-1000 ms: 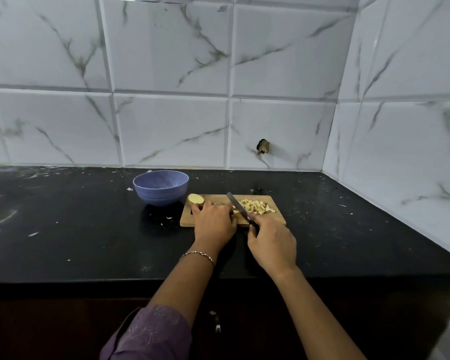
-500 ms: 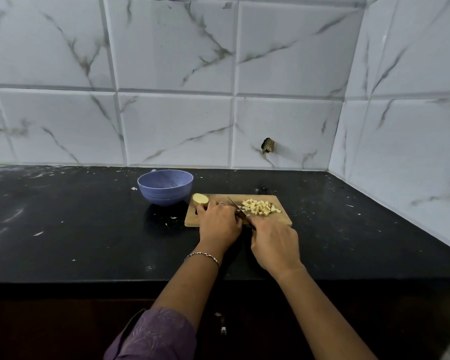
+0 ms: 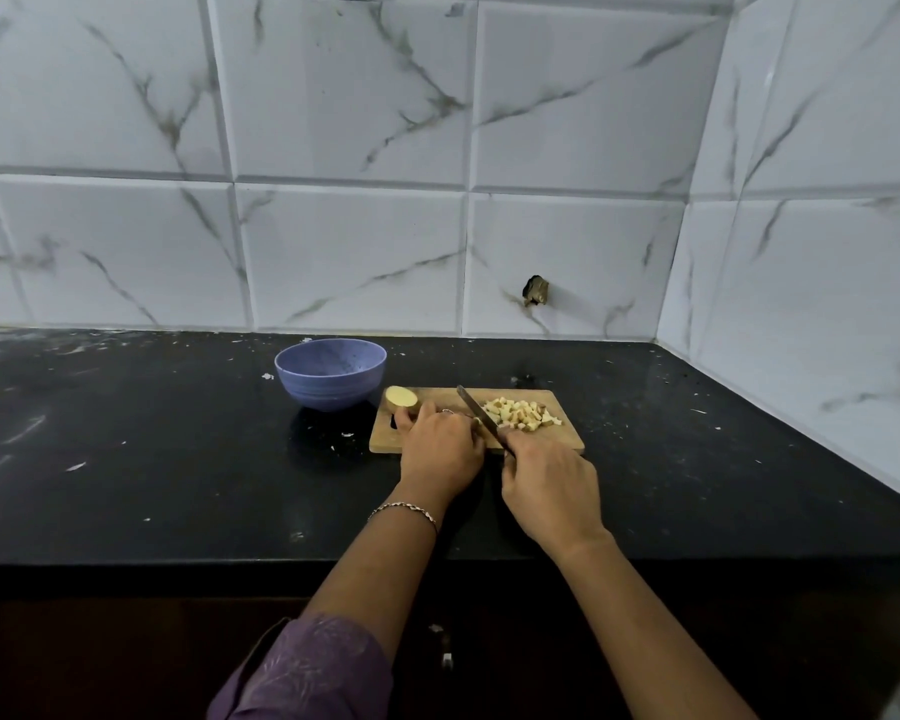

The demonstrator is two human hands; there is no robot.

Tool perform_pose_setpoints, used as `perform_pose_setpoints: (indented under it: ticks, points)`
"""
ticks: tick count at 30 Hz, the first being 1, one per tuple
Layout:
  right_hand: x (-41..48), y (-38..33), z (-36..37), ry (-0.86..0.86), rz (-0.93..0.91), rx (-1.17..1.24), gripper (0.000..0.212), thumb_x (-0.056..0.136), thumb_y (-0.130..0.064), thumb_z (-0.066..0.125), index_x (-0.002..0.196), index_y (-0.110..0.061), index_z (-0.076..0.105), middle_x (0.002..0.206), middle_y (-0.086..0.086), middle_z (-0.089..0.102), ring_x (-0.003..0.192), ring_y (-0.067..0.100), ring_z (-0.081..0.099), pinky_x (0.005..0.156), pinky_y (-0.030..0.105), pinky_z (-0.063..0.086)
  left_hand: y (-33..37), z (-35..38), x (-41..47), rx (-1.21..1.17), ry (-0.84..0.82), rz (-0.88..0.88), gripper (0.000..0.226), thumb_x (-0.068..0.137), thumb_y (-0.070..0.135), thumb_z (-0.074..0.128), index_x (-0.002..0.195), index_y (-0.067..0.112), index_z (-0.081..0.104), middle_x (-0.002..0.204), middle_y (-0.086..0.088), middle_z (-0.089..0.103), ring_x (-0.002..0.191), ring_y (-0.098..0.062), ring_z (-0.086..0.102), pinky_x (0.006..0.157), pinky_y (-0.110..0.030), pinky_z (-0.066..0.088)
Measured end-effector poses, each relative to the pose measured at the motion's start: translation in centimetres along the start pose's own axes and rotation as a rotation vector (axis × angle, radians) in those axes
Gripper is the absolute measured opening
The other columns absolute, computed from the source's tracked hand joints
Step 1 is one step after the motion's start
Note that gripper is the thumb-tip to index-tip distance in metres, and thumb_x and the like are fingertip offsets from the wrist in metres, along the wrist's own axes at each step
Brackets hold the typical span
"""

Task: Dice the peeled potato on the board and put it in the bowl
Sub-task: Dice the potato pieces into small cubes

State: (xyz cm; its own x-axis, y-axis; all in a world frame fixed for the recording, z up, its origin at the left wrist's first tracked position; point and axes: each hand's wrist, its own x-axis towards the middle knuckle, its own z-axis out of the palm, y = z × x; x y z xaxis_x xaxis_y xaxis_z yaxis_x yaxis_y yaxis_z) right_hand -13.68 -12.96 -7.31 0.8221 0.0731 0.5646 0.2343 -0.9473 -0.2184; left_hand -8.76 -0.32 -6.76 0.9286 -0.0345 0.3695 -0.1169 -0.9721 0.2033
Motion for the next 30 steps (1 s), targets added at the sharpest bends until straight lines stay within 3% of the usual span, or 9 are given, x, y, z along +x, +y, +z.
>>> perform_pose_setpoints:
  ticks: [11, 15, 18, 22, 30]
  points:
    - [0.4, -0.29, 0.3, -0.019, 0.003, -0.089, 0.027, 0.098, -0.018, 0.05, 0.12, -0.028, 0.061, 0.097, -0.006, 0.068, 0.084, 0.014, 0.065, 0.067, 0.03, 0.053, 0.08, 0.1, 0.15, 0.025, 0.0, 0.008, 0.032, 0.099, 0.035, 0.042, 0.115, 0.026, 0.069, 0.116, 0.002, 0.066, 0.123, -0.02, 0.042, 0.11, -0.052, 0.019]
    - [0.18, -0.12, 0.29, 0.022, 0.032, -0.04, 0.037, 0.099, -0.022, 0.051, 0.133, -0.032, 0.056, 0.092, -0.007, 0.065, 0.08, 0.013, 0.063, 0.064, 0.029, 0.052, 0.08, 0.02, 0.02, 0.002, 0.006, 0.003, 0.032, 0.099, 0.035, 0.043, 0.119, 0.028, 0.067, 0.119, 0.002, 0.065, 0.125, -0.02, 0.042, 0.11, -0.053, 0.018]
    - [-0.01, 0.06, -0.04, 0.052, 0.061, 0.047, 0.034, 0.099, -0.026, 0.053, 0.132, -0.032, 0.058, 0.094, -0.009, 0.067, 0.084, 0.01, 0.063, 0.068, 0.027, 0.051, -0.05, -0.2, 0.03, -0.064, 0.062, -0.045, 0.033, 0.097, 0.034, 0.049, 0.126, 0.029, 0.062, 0.124, 0.001, 0.063, 0.125, -0.021, 0.044, 0.107, -0.047, 0.021]
    - [-0.22, 0.09, -0.32, 0.054, 0.054, 0.083, 0.035, 0.099, -0.028, 0.054, 0.134, -0.033, 0.057, 0.099, -0.011, 0.068, 0.088, 0.007, 0.063, 0.071, 0.023, 0.048, -0.59, -0.16, 0.49, -0.165, 0.125, -0.159, 0.028, 0.094, 0.029, 0.057, 0.121, 0.025, 0.067, 0.123, 0.0, 0.064, 0.12, -0.019, 0.051, 0.109, -0.042, 0.025]
    - [-0.11, 0.15, -0.08, 0.023, 0.027, 0.102, 0.032, 0.097, -0.026, 0.057, 0.127, -0.034, 0.062, 0.094, -0.011, 0.068, 0.082, 0.007, 0.064, 0.067, 0.024, 0.048, -0.24, 0.09, 0.56, -0.118, 0.072, -0.049, 0.024, 0.095, 0.03, 0.051, 0.107, 0.027, 0.072, 0.109, 0.004, 0.068, 0.118, -0.019, 0.049, 0.102, -0.045, 0.025]
